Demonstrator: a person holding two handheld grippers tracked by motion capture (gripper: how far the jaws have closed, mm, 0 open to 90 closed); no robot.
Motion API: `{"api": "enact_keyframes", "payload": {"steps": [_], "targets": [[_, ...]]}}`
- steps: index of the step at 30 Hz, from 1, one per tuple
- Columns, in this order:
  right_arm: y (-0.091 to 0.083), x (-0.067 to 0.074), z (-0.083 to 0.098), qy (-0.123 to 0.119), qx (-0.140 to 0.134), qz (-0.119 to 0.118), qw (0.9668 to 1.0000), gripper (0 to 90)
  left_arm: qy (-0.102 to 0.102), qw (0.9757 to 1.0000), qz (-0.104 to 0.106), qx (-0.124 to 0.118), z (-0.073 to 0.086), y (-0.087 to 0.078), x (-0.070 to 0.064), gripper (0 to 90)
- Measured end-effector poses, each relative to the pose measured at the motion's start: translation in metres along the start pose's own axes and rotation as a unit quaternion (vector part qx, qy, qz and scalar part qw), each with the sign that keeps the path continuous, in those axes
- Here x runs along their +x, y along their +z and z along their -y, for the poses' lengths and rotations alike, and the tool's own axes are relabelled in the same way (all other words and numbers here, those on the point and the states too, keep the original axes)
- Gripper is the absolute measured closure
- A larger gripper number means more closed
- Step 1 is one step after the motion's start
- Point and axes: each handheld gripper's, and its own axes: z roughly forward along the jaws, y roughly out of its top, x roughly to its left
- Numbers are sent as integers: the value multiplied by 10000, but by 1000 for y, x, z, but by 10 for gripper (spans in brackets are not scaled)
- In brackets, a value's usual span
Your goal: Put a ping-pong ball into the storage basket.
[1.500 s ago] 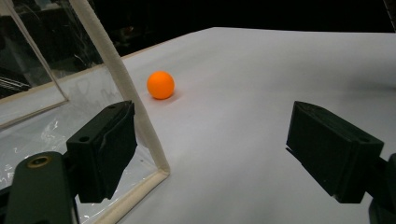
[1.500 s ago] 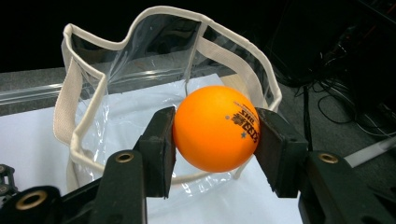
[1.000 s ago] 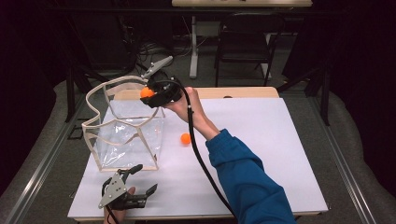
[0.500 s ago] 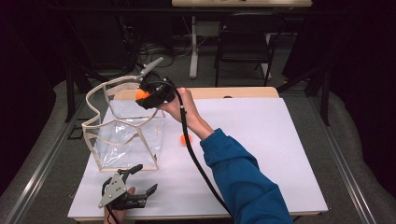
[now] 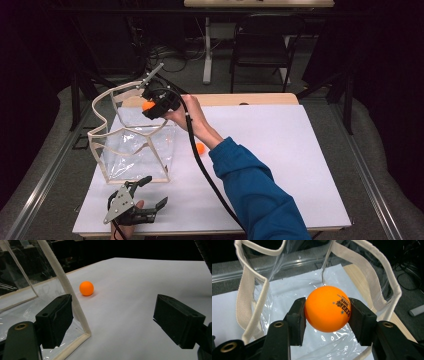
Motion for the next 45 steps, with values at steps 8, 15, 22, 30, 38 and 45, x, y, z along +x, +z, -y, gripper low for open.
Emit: {"api": "enact_keyframes", "payload": {"steps": [8, 15, 22, 30, 38, 45], "targets": [[8, 4, -5, -50, 212, -37, 9998, 506, 0, 10000, -10, 17, 0, 1, 0, 159], [15, 4, -1, 66, 200, -20, 9998, 433, 9, 10000, 24, 12, 0, 0, 0, 159], [2, 3, 12, 105, -72, -155, 9998, 159, 11, 10000, 16, 32, 0, 1, 0, 159], [-24, 3, 27, 89, -514, -281, 9982, 11, 14, 10000, 22, 63, 1, 2, 0, 159], [-42, -1, 44, 159, -642, -272, 9974, 0, 29, 10000, 30, 80, 1, 3, 0, 159], [-52, -9, 64, 287, -671, -140, 9972, 0, 37, 10000, 30, 70, 1, 3, 0, 159]]}}
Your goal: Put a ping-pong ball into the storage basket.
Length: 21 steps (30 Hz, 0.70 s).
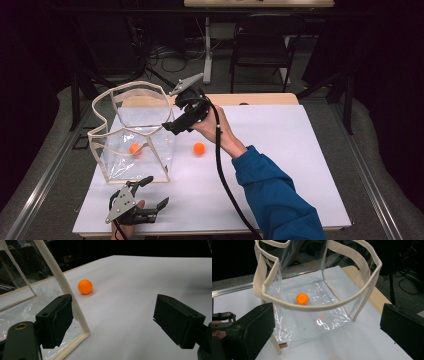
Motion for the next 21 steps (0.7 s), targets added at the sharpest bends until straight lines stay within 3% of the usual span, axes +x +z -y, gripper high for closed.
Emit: {"api": "enact_keyframes", "payload": {"steps": [8, 21], "targets": [[-12, 1, 13, 15, -62, 92, 9999, 0, 1, 10000, 0, -11, 0, 0, -1, 159], [-24, 8, 30, 0, -123, 50, 9999, 0, 7, 10000, 5, -26, -1, -1, 0, 159]]}}
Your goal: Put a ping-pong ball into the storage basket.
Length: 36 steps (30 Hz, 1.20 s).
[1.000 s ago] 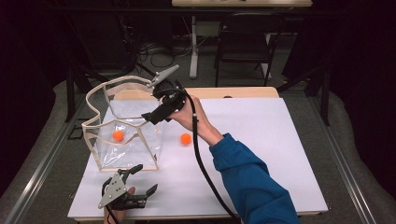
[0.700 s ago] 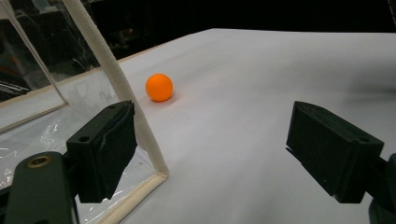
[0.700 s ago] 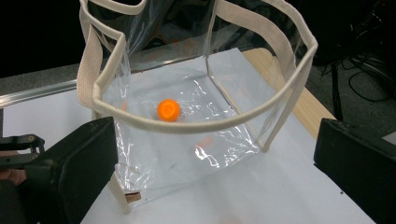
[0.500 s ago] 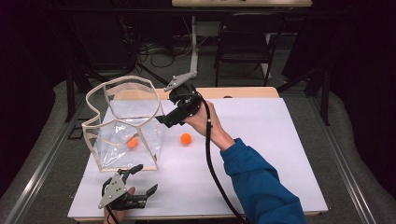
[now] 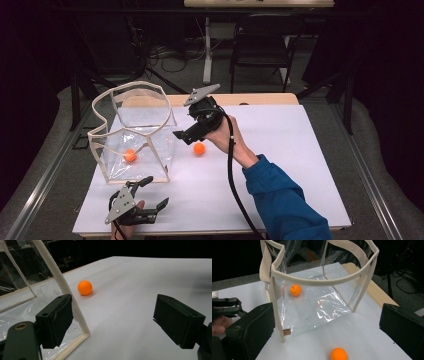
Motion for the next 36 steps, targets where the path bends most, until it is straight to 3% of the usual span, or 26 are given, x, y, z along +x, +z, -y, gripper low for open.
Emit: {"api": "enact_keyframes", "payload": {"steps": [20, 36], "targets": [[-18, -9, 44, 184, 8, 165, 9997, 0, -36, 10000, -16, 36, 1, 1, 0, 159], [-22, -9, 79, 239, 220, 370, 9988, 0, 41, 10000, -14, 60, 0, 3, -3, 159]]}}
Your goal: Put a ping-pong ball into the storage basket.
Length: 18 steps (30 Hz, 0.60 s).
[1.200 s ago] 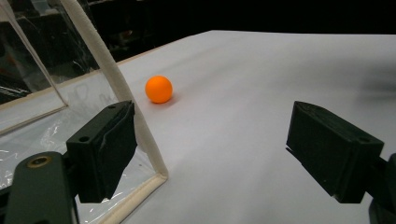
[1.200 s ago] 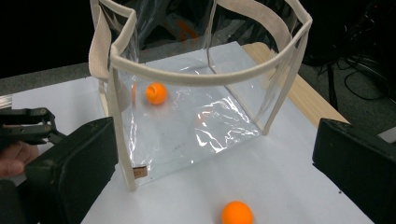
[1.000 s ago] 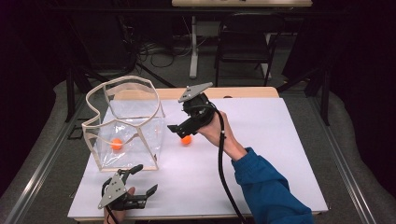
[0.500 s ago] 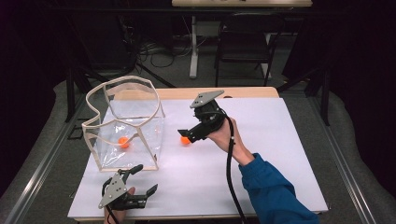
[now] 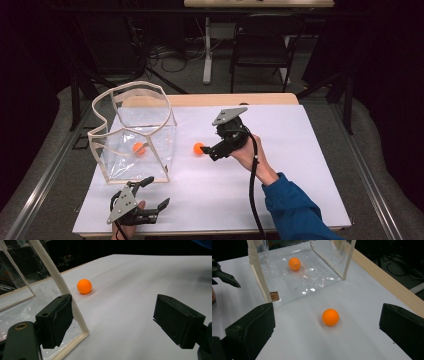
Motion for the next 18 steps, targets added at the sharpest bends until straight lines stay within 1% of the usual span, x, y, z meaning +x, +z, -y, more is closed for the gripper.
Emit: {"api": "enact_keyframes", "payload": {"steps": [3, 7, 9, 12, 13, 18], "targets": [[0, 2, 5, 1, 51, 66, 10000, 0, -1, 10000, 25, 16, 0, 1, 0, 159], [2, 3, 12, 21, 64, 97, 9999, 0, -22, 10000, 17, -39, 0, 1, 1, 159], [5, 4, 15, 28, 119, 139, 9998, 0, -7, 10000, 26, -26, 0, 1, 1, 159], [9, 6, 21, -31, 223, 244, 9994, 0, -11, 10000, 25, -45, 0, 1, 0, 159], [10, 7, 23, -39, 255, 247, 9994, 0, -8, 10000, 22, -40, 0, 0, 0, 159], [16, 5, 29, 28, 313, 282, 9991, 0, -9, 10000, 51, -64, 0, -1, 0, 159]]}}
